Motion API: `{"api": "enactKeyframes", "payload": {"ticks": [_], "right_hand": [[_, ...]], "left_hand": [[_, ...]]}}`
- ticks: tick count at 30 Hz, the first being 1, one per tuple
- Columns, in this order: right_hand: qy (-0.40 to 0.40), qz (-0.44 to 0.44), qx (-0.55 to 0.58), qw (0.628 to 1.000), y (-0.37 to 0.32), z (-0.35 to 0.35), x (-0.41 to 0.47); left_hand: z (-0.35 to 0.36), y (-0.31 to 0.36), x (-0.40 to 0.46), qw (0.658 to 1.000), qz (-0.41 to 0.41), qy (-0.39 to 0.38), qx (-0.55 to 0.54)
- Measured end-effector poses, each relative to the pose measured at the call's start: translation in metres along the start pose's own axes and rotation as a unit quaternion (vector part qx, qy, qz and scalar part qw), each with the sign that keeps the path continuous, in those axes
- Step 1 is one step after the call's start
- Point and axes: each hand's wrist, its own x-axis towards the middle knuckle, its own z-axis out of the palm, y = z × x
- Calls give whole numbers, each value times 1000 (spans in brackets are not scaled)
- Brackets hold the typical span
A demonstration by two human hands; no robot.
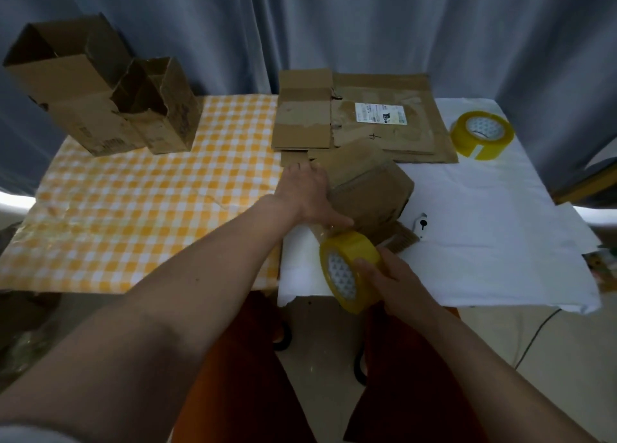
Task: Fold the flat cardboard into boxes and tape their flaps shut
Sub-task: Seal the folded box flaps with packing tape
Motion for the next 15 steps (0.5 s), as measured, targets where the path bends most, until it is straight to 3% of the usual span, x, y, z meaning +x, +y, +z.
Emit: {"api": "enactKeyframes", "payload": {"ticks": [5, 9, 11, 13, 15], "right_hand": [[-30, 85, -108, 990, -2, 0, 14], [-23, 111, -115, 987, -4, -2, 18], [-23, 126, -100, 987, -6, -3, 18], [-26, 128, -94, 987, -9, -6, 17], [-38, 109, -99, 988, -11, -9, 16]], "left_hand": [[-2, -9, 19, 999, 40, -4, -25], [3, -14, 24, 996, 51, 18, -65], [10, -10, 16, 991, 41, 64, -110], [24, 0, -5, 959, -45, 158, -233], [44, 15, -31, 856, -197, 191, -437]]}}
